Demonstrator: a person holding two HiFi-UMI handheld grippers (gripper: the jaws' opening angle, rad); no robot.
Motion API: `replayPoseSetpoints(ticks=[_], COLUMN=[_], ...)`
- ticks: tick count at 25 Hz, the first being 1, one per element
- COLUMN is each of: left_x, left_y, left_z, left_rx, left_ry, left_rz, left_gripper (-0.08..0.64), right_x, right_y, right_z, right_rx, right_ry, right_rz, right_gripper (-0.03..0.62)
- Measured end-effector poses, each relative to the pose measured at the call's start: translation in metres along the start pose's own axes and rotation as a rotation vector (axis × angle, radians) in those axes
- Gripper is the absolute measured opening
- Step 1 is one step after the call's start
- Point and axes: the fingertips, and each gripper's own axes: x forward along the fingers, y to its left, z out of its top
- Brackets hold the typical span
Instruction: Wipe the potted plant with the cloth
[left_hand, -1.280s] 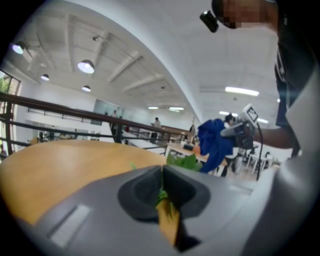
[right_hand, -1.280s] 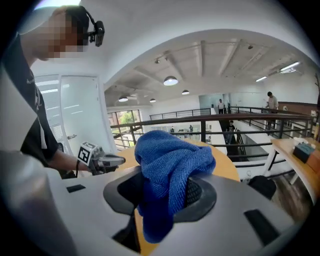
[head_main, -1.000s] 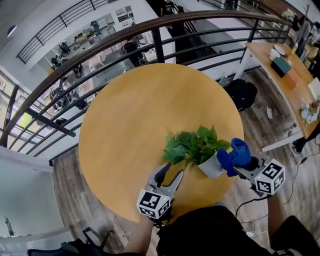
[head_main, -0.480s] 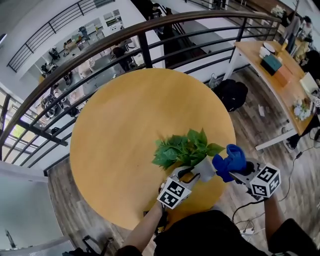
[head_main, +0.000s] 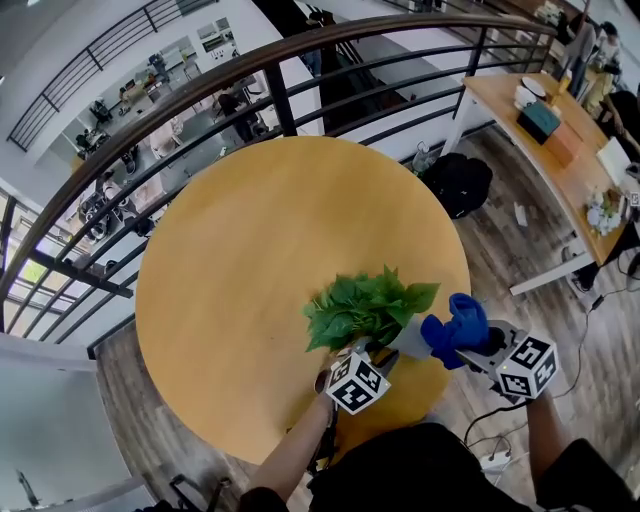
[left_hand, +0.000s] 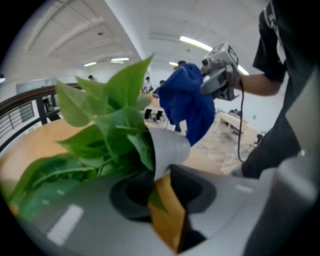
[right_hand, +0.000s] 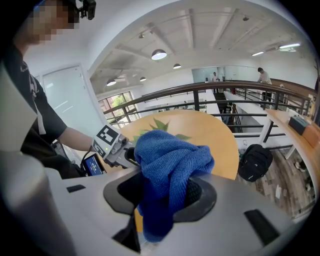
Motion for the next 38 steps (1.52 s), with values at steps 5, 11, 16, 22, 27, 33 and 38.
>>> replayPoseSetpoints(ticks=[5, 11, 16, 22, 27, 33, 38], left_x=[0.011, -0.039, -0.086, -0.122, -0.102, -0.096, -0.094], left_y=[-0.008, 0.035, 0.050, 0.055, 0.046, 0.046, 0.042], left_z=[0.013, 0.006, -0.041, -0.084, -0.080, -0.070, -0.064], left_rx=[0.061, 0.156, 0.535, 0.947, 1.092, 1.256, 1.245], left_ry=[-0.038, -0.024, 0.356, 0.785, 0.825, 0.864, 0.828], left_rz=[0.014, 0.284, 0.350, 0.340, 0.322, 0.313, 0.326], left_gripper=[0.039, 0.018, 0.015, 0.018, 0.017, 0.023, 0.026], right_x=[-0.001, 0.004, 0.021, 0.040, 0.035, 0.014, 0.075], right_y=[0.000, 0.012, 0.028, 0.046, 0.031, 0.051, 0.060], right_z=[-0.003, -0.004, 0.007, 0.025, 0.040, 0.134, 0.119], right_rx=[0.008, 0.010, -0.008, -0.038, -0.066, -0.312, -0.699], right_ry=[0.007, 0.008, -0.007, -0.030, -0.078, -0.279, -0.021], right_rz=[-0.002, 0.015, 0.081, 0.134, 0.066, -0.087, -0.221], right_gripper=[0.152, 0.152, 0.152, 0.152, 0.152, 0.152, 0.153])
